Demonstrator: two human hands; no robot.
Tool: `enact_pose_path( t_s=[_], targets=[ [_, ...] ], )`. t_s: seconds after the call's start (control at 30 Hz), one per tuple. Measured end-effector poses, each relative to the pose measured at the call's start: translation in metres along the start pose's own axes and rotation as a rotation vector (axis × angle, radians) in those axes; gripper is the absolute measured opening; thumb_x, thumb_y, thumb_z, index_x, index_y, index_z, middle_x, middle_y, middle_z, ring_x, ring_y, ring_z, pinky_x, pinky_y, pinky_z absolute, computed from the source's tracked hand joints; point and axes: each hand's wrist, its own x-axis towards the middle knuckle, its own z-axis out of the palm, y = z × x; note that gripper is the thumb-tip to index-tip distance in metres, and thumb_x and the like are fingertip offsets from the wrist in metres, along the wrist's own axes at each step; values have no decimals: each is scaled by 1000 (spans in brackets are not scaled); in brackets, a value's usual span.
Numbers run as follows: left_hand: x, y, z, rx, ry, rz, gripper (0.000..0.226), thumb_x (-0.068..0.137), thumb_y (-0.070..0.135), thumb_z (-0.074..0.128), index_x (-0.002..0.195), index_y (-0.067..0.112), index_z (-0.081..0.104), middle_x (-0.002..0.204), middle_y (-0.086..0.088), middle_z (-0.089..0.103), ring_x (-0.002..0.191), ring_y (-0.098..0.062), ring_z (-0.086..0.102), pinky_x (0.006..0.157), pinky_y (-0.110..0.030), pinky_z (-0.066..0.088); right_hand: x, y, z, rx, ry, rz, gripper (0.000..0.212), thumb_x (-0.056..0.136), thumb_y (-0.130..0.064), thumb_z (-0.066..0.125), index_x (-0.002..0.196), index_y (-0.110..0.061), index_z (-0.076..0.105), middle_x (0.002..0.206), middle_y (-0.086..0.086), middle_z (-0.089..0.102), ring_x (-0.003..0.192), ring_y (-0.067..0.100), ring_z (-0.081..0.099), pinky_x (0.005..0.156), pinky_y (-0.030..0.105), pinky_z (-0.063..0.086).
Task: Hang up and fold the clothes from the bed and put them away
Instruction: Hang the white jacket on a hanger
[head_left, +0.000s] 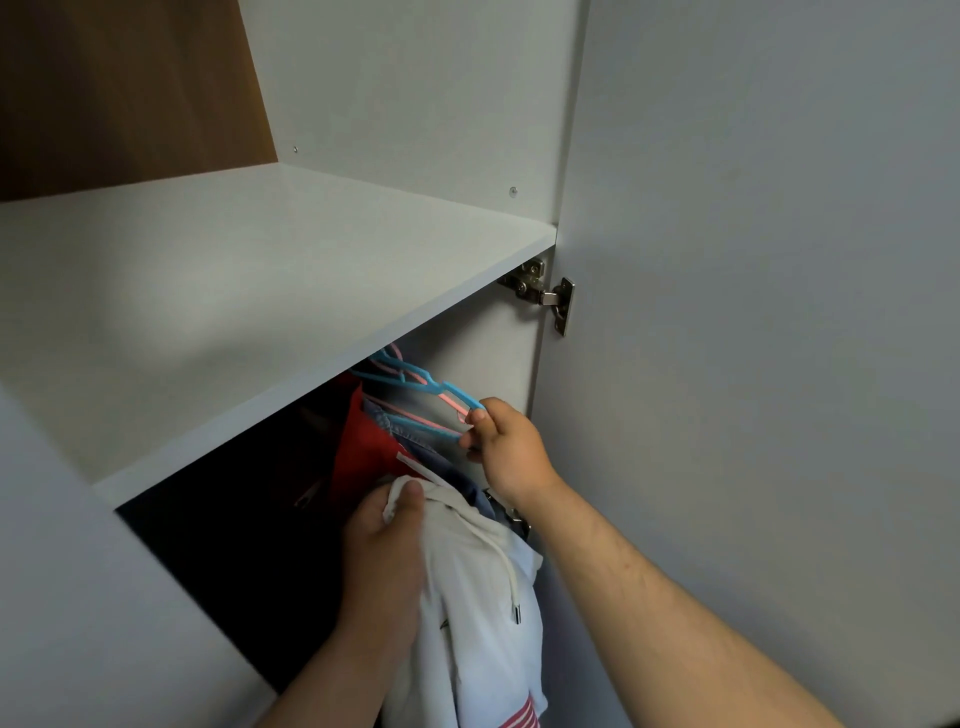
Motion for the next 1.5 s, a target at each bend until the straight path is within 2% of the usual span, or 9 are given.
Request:
enact_pose_path(
  t_s=[0.2, 0.37, 0.47, 0.67, 0.8, 0.93, 1.1, 1.23, 1.5],
  targets=[
    [-9, -2, 0, -1, -27, 9, 22, 100, 14, 54, 90, 14, 73, 88, -5, 76, 85, -19, 73, 77, -32, 54, -48, 23, -15, -24, 93, 1, 25, 103, -20, 46, 87, -10, 61, 82, 8, 66, 77, 22, 60, 77, 41, 51],
    [-16, -3, -9, 52, -60, 29, 19, 100, 15, 55, 94, 11, 72, 91, -5, 76, 89, -20, 72, 85, -38, 54, -112, 34, -25, -69, 155, -15, 25, 101, -14, 51, 81, -22, 64, 81, -11, 66, 72, 0, 55, 69, 16, 43],
    [-26, -1, -16, 78, -94, 70, 19, 99, 14, 54, 95, 11, 72, 91, 0, 76, 88, -13, 71, 79, -26, 53, -148, 26, -24, -64, 234, 10, 26, 101, -16, 51, 81, -27, 64, 75, -19, 65, 70, -1, 57, 65, 12, 42],
    [-65, 10, -24, -5, -246, 60, 20, 99, 5, 52, 86, 6, 67, 75, 5, 73, 71, -6, 66, 63, -15, 52, -211, -8, 6, -51, 247, -41, 29, 88, -36, 49, 73, -12, 57, 69, 4, 55, 63, 4, 45, 62, 29, 39],
    [-91, 18, -41, -40, -371, 10, 14, 97, 15, 59, 93, 8, 71, 90, -10, 75, 85, -26, 69, 86, -46, 56, -247, -35, 13, -71, 302, -42, 27, 90, -32, 52, 76, -10, 59, 74, 7, 57, 65, 5, 46, 63, 31, 40],
    [-125, 36, -66, -134, -500, -7, 28, 83, 35, 62, 94, 13, 73, 94, -18, 74, 96, -43, 69, 90, -58, 54, -296, -56, 21, -196, 409, -61, 22, 91, -38, 47, 82, -24, 60, 78, -10, 60, 75, 9, 54, 64, 18, 40],
    [-169, 54, -96, -311, -633, -93, 25, 80, 33, 60, 89, 18, 78, 93, -13, 75, 90, -27, 69, 85, -42, 55, -357, -80, 35, -245, 534, -105, 24, 92, -39, 41, 85, -22, 57, 82, -13, 59, 80, 9, 53, 68, 18, 40],
    [-201, 66, -124, -396, -714, -255, 35, 71, 21, 57, 96, 12, 79, 109, -20, 72, 109, -36, 66, 100, -46, 49, -406, -98, 38, -277, 583, -90, 20, 94, -45, 39, 83, -34, 51, 75, -17, 56, 71, 5, 52, 61, 15, 38],
    [-277, 97, -146, -203, -1275, -49, 29, 73, 26, 72, 101, 18, 77, 100, -22, 73, 95, -31, 68, 88, -49, 54, -510, -126, 25, -208, 746, -131, 62, 77, -90, 36, 91, -35, 62, 79, -7, 63, 69, 5, 56, 60, 14, 42]
  ],
)
